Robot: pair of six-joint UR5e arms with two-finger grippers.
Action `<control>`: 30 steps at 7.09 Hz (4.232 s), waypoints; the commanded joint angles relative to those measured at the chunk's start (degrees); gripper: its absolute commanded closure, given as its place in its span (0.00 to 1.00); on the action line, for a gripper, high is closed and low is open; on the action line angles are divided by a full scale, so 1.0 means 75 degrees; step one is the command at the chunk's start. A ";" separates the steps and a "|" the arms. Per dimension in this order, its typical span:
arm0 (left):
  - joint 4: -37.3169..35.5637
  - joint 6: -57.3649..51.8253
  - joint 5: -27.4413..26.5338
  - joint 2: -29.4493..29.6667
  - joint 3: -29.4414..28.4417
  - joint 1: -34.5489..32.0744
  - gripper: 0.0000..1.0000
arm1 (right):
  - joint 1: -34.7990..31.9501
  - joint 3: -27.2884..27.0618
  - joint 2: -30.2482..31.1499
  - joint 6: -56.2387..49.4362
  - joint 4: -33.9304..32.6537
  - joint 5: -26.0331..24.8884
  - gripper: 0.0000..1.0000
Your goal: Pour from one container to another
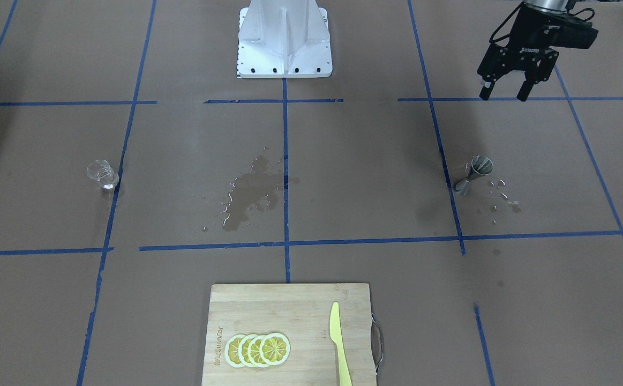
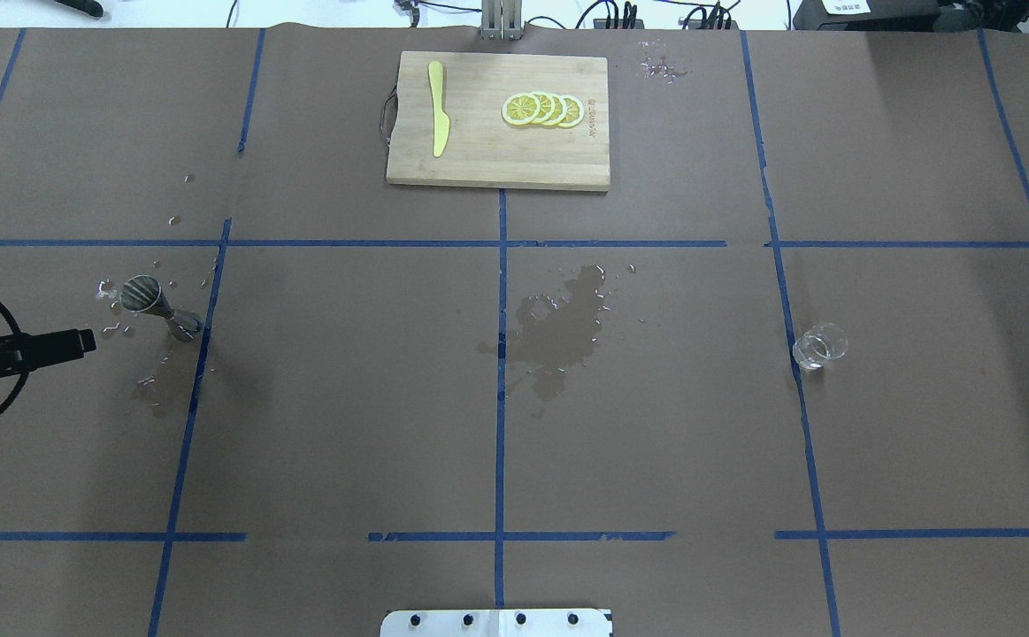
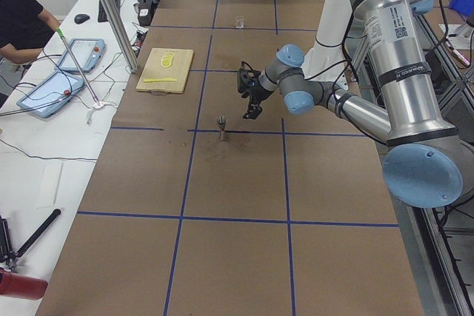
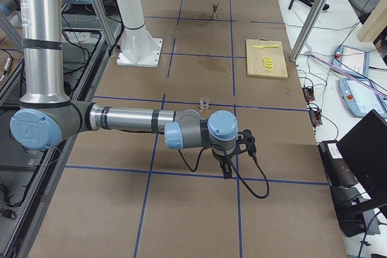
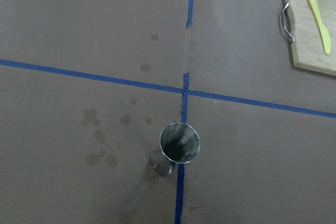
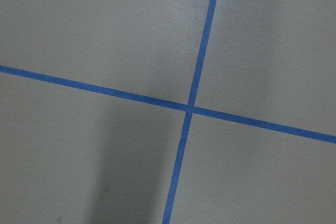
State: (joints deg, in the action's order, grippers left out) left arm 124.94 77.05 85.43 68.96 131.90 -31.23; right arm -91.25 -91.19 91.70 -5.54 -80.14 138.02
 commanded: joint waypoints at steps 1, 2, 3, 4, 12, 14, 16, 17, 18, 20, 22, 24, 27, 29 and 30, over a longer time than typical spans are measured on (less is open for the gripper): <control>-0.0649 0.1565 -0.2415 -0.0042 -0.0183 0.1812 0.00 | 0.0269 -0.0389 -0.0027 0.0697 -0.0002 0.0020 0.00; -0.0663 0.2143 -0.3354 0.0179 -0.0661 0.2319 0.00 | 0.0596 -0.1076 0.0020 0.1829 -0.0002 -0.0015 0.00; -0.0663 0.2369 -0.4187 0.0738 -0.1385 0.2463 0.00 | 0.1041 -0.1895 0.0066 0.3093 -0.0002 -0.0074 0.00; -0.0663 0.2418 -0.4776 0.1207 -0.1949 0.2476 0.00 | 0.1463 -0.2542 0.0113 0.4034 -0.0002 -0.0248 0.00; -0.0616 0.2455 -0.6879 0.2571 -0.3993 0.2512 0.10 | 0.6205 -0.5384 0.1455 0.9099 0.1428 -0.4741 0.00; -0.0616 0.2348 -0.6879 0.2560 -0.3982 0.2476 0.10 | 0.7101 -0.5373 0.2547 0.9480 0.3167 -0.5977 0.00; -0.0616 0.2174 -0.6879 0.2676 -0.4179 0.2465 0.10 | 0.7569 -0.5326 0.3042 0.9527 0.4015 -0.6784 0.00; -0.0616 0.2172 -0.6891 0.2863 -0.4367 0.2418 0.11 | 0.7874 -0.5291 0.3090 0.9585 0.4064 -0.7230 0.00; -0.0605 0.2149 -0.6891 0.2899 -0.4508 0.2313 0.12 | 0.8237 -0.5267 0.3102 0.9725 0.4065 -0.7698 0.00; -0.0581 0.1892 -0.6879 0.2911 -0.4509 0.2021 0.14 | 0.9208 -0.5185 0.3207 1.0286 0.4100 -0.8939 0.00; -0.0581 0.1903 -0.6879 0.2981 -0.4521 0.1996 0.18 | 0.9842 -0.4744 0.3382 1.0464 0.4739 -1.0064 0.00; -0.0535 0.1903 -0.6879 0.3203 -0.4718 0.1996 0.21 | 1.0068 -0.4060 0.3558 1.0465 0.6008 -1.0468 0.00; -0.0113 0.1903 -0.6879 0.3275 -0.5130 0.1996 0.22 | 1.0500 -0.4048 0.3571 1.0477 0.6010 -1.0853 0.00; -0.0112 0.1891 -0.6868 0.3344 -0.5095 0.1996 0.33 | 1.0900 -0.4036 0.3594 1.0477 0.6010 -1.1358 0.00; -0.0112 0.1879 -0.6867 0.3345 -0.5072 0.1996 0.36 | 1.0924 -0.4036 0.3606 1.0477 0.6010 -1.1417 0.00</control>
State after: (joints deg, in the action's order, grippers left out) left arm 124.06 91.22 33.90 93.92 93.71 -16.26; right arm -9.97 -121.49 118.64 73.04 -35.07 53.31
